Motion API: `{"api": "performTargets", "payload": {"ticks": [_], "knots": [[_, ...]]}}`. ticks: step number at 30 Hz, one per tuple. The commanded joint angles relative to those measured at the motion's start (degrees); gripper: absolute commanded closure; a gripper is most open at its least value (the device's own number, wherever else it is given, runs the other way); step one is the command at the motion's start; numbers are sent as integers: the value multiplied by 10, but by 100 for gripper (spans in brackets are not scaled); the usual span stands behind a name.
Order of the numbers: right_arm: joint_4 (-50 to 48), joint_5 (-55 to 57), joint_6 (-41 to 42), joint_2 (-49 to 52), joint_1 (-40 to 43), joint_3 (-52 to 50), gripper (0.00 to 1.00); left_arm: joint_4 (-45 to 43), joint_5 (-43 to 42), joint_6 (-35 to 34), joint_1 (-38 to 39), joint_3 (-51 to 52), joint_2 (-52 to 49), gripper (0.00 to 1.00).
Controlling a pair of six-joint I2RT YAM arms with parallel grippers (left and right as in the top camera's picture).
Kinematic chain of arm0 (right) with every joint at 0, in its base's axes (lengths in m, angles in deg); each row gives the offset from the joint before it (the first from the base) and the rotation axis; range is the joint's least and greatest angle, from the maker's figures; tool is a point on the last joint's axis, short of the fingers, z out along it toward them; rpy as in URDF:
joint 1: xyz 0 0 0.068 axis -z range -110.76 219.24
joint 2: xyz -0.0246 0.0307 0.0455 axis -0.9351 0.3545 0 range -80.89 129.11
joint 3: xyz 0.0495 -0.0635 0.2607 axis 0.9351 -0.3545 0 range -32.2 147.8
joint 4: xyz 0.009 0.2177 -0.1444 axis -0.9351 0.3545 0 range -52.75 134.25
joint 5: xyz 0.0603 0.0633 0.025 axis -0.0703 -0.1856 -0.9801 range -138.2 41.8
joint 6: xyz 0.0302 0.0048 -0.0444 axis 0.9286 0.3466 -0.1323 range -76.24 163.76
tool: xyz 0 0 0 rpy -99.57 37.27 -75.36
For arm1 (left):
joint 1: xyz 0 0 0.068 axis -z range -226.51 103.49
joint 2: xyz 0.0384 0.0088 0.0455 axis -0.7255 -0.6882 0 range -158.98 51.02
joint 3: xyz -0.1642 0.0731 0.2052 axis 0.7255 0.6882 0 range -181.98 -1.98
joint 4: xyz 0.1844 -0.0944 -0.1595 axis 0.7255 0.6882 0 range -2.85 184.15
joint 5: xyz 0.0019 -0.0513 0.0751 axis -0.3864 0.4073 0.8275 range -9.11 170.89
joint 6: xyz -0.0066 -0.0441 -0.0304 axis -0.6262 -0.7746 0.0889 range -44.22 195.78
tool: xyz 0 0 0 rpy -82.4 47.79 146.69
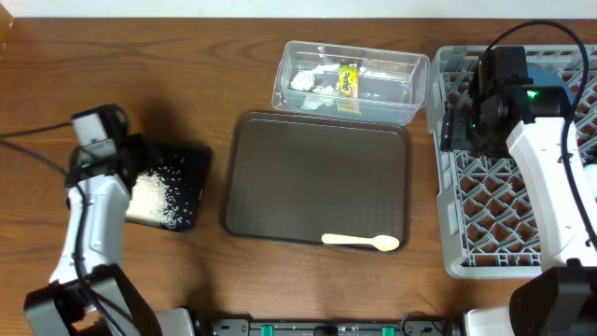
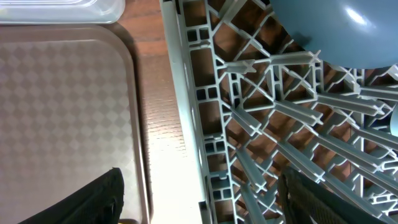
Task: Sort waste into correct bins and load items into the dishwasher rack
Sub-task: 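Carry the carrot with the left gripper onto the black rice tray and release, then reach the right gripper down to the yellow spoon on the brown tray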
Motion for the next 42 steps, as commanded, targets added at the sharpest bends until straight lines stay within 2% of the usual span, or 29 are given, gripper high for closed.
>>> {"api": "performTargets", "payload": {"ticks": [1, 13, 15, 17, 18, 23, 33, 36, 40, 42], "knots": [[-1, 6, 10, -6, 0, 2, 22, -1, 5, -39, -35, -7, -34, 93], [-1, 6, 10, -6, 0, 2, 22, -12, 5, -52, -74, -7, -100, 92], [-1, 6, 10, -6, 0, 2, 22, -13, 5, -52, -74, -7, -100, 83], [-1, 6, 10, -6, 0, 2, 22, -13, 5, -52, -74, -7, -100, 83], [-1, 6, 10, -6, 0, 2, 22, -13, 5, -52, -74, -7, -100, 78], [2, 6, 10, -6, 0, 2, 22, -14, 5, -52, -74, -7, -100, 71], [9, 6, 10, -6, 0, 2, 22, -38, 5, -52, -74, -7, -100, 68], [9, 6, 10, -6, 0, 2, 22, -40, 5, -52, -74, -7, -100, 53], [8, 0, 6, -6, 0, 2, 18, -50, -30, -52, -74, -7, -90, 46], [0, -57, -32, -6, -1, 2, 18, -56, -60, -52, -74, -7, -75, 44]]}}
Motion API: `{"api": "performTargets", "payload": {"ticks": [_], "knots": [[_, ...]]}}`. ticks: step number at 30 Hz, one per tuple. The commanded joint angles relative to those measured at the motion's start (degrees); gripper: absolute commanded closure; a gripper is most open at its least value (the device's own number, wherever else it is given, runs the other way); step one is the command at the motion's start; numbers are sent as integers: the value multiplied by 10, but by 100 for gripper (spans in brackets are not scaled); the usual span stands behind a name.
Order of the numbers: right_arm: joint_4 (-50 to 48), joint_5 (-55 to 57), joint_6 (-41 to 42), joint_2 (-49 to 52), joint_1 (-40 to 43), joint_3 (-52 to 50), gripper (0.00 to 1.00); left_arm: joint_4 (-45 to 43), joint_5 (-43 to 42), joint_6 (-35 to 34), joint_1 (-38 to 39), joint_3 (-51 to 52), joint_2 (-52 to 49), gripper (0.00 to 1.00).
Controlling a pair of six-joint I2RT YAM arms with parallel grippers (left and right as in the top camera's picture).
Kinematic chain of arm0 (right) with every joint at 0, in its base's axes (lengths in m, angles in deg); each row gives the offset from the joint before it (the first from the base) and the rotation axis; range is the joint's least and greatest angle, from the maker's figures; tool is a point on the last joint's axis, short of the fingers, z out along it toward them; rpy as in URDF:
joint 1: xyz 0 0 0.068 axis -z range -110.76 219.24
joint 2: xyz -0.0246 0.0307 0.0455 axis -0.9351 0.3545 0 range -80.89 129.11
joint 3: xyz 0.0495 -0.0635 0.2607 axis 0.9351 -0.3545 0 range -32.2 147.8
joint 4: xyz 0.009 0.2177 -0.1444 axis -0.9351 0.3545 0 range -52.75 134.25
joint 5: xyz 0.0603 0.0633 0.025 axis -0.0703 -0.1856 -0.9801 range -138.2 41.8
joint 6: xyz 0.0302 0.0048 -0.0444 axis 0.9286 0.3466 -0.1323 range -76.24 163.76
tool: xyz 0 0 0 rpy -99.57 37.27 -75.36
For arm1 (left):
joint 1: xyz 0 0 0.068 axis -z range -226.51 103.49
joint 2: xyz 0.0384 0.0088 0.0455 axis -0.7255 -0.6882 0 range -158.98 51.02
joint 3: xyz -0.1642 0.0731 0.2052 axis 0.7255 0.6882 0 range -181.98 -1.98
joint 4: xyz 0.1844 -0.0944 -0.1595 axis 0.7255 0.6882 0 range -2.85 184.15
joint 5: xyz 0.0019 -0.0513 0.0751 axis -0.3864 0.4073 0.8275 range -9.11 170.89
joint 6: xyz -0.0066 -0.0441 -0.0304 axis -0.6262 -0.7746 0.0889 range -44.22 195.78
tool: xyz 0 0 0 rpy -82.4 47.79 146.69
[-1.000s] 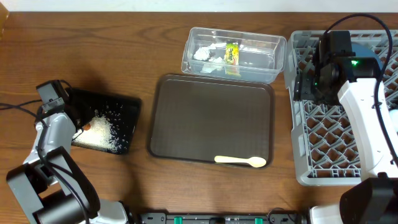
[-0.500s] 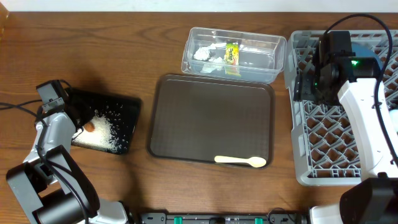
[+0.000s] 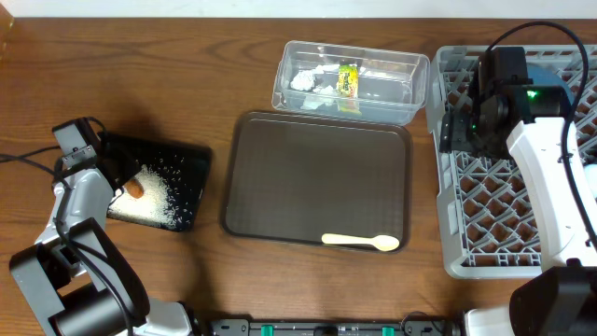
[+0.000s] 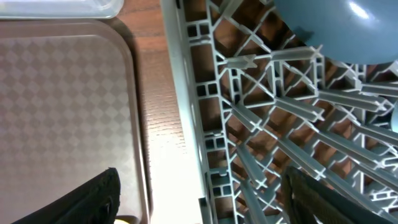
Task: Sort waste into correct bins and load items into the dishwasher rack
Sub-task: 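Reach the right gripper down to the yellow spoon on the brown tray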
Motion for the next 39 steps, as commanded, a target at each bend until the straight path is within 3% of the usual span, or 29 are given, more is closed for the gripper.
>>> {"api": "performTargets", "payload": {"ticks": [1, 6, 8, 10, 15, 21, 30, 39], "knots": [[-11, -100, -61, -6, -3, 2, 18, -6, -54, 0, -2, -8, 30, 42], [3, -311, -236, -6, -44, 2, 13, 46, -111, -9, 6, -8, 98, 36], [21, -315, -297, -6, -70, 2, 8, 97, -109, -25, 14, -8, 125, 35], [51, -292, -366, -6, -101, 2, 5, 167, -109, -38, 22, -8, 152, 25], [79, -229, -430, -6, -160, -14, 4, 305, -108, -70, 24, -8, 180, 17], [37, -198, -439, -6, -216, -90, 13, 325, -108, -70, 24, -8, 180, 17], [-89, -124, -420, -6, -271, -250, 9, 325, -109, -70, 24, -8, 180, 16], [-186, -83, -361, -6, -301, -304, 12, 325, -109, -70, 24, -8, 180, 16]]}}
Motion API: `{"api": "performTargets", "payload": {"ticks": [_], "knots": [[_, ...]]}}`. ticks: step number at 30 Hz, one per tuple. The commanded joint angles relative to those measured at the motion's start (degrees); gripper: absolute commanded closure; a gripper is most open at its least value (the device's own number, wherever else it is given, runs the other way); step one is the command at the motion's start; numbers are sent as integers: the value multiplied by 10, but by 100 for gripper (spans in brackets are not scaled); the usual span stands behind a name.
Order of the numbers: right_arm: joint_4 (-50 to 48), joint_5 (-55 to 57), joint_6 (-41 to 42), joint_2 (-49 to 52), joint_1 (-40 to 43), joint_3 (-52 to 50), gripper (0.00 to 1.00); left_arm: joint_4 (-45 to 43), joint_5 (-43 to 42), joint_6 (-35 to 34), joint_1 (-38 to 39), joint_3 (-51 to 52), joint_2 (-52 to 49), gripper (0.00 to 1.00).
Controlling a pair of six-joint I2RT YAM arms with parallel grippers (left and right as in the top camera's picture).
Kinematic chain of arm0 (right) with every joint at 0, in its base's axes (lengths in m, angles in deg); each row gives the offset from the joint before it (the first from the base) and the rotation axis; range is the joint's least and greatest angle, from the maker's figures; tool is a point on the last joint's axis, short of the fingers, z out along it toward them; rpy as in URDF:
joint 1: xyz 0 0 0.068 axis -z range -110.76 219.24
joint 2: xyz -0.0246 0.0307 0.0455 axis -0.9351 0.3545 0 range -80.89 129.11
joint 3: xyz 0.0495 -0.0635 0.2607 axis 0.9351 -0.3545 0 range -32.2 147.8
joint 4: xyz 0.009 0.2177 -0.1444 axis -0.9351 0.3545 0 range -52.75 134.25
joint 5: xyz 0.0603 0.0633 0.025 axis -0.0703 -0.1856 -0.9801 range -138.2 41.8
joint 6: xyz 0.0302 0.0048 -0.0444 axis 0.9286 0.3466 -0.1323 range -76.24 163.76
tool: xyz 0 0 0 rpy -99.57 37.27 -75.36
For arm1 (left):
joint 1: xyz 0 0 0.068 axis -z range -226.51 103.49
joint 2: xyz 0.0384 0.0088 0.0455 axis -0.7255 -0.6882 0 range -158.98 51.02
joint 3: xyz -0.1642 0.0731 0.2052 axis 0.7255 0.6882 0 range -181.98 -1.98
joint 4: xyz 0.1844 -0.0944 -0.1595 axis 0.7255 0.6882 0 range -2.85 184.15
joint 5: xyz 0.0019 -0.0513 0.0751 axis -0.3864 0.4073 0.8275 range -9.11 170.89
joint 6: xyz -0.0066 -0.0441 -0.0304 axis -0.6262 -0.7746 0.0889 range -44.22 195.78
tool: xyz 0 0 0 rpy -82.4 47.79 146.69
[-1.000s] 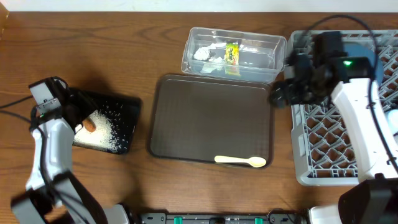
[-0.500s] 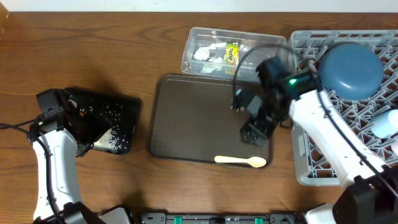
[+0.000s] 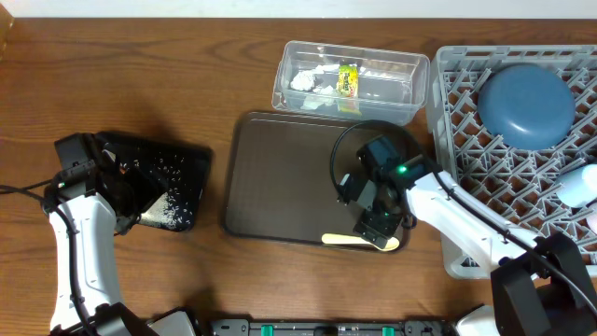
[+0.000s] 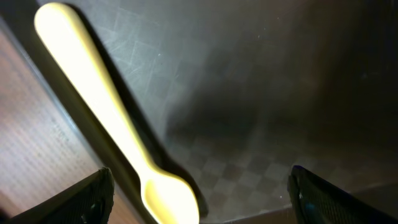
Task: Sort waste into correct bins and load items into the dishwasher rack
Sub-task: 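Reach the right gripper down to the yellow spoon on the brown tray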
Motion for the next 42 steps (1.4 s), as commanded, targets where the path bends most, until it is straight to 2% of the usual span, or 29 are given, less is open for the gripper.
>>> {"api": "performTargets", "payload": {"ticks": [1, 27, 42], "knots": [[-7, 14, 20, -6, -15, -14, 12, 1, -3, -3, 0, -6, 3, 16], [-33, 14, 29, -6, -34, -45, 16, 1, -3, -3, 0, -6, 3, 16], [-54, 14, 29, -6, -36, -55, 14, 1, -3, -3, 0, -6, 3, 16]]}}
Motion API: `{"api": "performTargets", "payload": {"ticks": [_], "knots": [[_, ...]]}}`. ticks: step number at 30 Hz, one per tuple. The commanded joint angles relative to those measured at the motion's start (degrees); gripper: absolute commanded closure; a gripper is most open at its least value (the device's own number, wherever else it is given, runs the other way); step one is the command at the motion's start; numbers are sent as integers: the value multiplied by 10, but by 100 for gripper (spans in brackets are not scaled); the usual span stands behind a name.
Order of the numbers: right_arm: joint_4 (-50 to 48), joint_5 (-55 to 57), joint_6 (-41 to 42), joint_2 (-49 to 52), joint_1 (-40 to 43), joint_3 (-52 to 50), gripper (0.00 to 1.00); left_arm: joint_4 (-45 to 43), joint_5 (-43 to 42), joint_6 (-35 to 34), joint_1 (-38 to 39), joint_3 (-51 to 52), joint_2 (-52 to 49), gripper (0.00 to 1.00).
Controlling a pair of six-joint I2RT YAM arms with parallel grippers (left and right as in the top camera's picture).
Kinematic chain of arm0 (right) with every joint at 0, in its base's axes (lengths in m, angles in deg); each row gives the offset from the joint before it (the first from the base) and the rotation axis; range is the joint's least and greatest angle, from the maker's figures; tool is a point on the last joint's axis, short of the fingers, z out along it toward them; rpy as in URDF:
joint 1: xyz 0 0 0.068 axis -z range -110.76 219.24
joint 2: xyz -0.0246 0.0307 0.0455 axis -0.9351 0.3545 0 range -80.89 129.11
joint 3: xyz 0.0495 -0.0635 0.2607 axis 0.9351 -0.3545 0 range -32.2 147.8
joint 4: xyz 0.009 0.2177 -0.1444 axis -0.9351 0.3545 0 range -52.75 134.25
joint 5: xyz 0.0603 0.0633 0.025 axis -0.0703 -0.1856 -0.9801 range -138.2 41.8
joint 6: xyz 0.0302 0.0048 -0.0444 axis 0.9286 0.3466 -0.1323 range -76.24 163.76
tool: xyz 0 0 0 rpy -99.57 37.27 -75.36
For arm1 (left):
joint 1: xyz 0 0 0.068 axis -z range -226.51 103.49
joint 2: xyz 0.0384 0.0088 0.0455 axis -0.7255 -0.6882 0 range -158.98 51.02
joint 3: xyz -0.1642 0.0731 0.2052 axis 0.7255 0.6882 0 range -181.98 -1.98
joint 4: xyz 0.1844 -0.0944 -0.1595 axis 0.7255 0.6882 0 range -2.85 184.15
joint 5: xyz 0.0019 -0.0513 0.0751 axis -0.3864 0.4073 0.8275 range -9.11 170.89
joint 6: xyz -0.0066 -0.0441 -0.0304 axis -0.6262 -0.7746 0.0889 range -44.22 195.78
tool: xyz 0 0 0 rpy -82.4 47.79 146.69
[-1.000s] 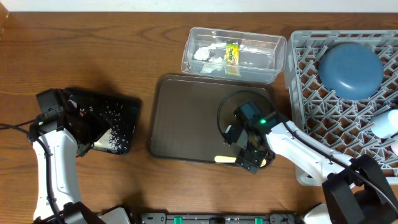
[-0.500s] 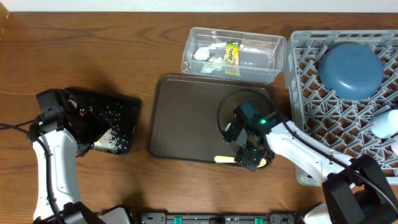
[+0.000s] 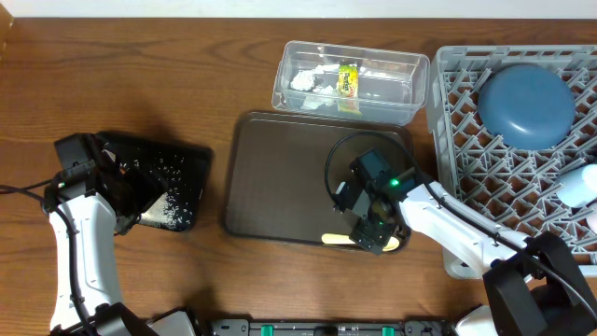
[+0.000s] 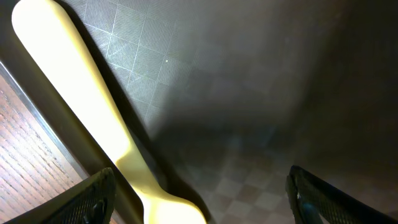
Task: Sort waste into correct bins and load items into the dishwasher rack
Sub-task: 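Reach the right gripper down to the yellow spoon on the brown tray, then grasp the yellow spoon with the right gripper and lift it toward the rack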
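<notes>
A cream spoon (image 3: 333, 239) lies along the front edge of the brown tray (image 3: 280, 177). My right gripper (image 3: 377, 237) hangs low over it, covering the bowl end. In the right wrist view the spoon (image 4: 81, 93) runs diagonally over the tray (image 4: 261, 68), its bowl end between the open fingers of the right gripper (image 4: 200, 194), nearer the left fingertip (image 4: 93, 194). The grey dishwasher rack (image 3: 485, 187) at the right holds a blue bowl (image 3: 525, 101). My left gripper (image 3: 117, 187) sits at the left side of the black bin (image 3: 177, 173) of white rice (image 3: 166, 212); its jaws are not discernible.
A clear plastic bin (image 3: 373, 89) with scraps and a yellow wrapper (image 3: 348, 78) stands behind the tray. A pale item (image 3: 578, 183) lies at the rack's right edge. Bare wood shows between the black bin and the tray.
My right gripper has shifted slightly left along the spoon and come closer to it; the spoon fills more of the wrist view. The left arm has not moved.
My right gripper was first open over the rack's left edge, where it stayed, while the left gripper hung over the black bin and then stood back, an orange piece lying on the rice. Later the right gripper was open over the spoon, and is now closer.
</notes>
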Motion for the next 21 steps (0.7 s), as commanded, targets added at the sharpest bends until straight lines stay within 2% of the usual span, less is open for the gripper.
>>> {"api": "performTargets", "payload": {"ticks": [1, 9, 14, 16, 18, 21], "knots": [[0, 0, 6, -6, -10, -16, 13, 1, -3, -3, 0, -6, 3, 16], [-49, 0, 6, -6, -10, -63, 16, 1, -3, -3, 0, -6, 3, 16], [-71, 10, 6, -6, -10, -68, 27, 2, -3, -3, 0, -6, 3, 16], [-77, 11, 6, -6, -10, -68, 15, 2, -3, -3, 0, -6, 3, 16], [-79, 10, 6, -6, -10, -68, 15, 1, -3, -3, 0, -6, 3, 16], [-79, 8, 6, -6, -10, -68, 22, 1, -3, -3, 0, -6, 3, 16]]}}
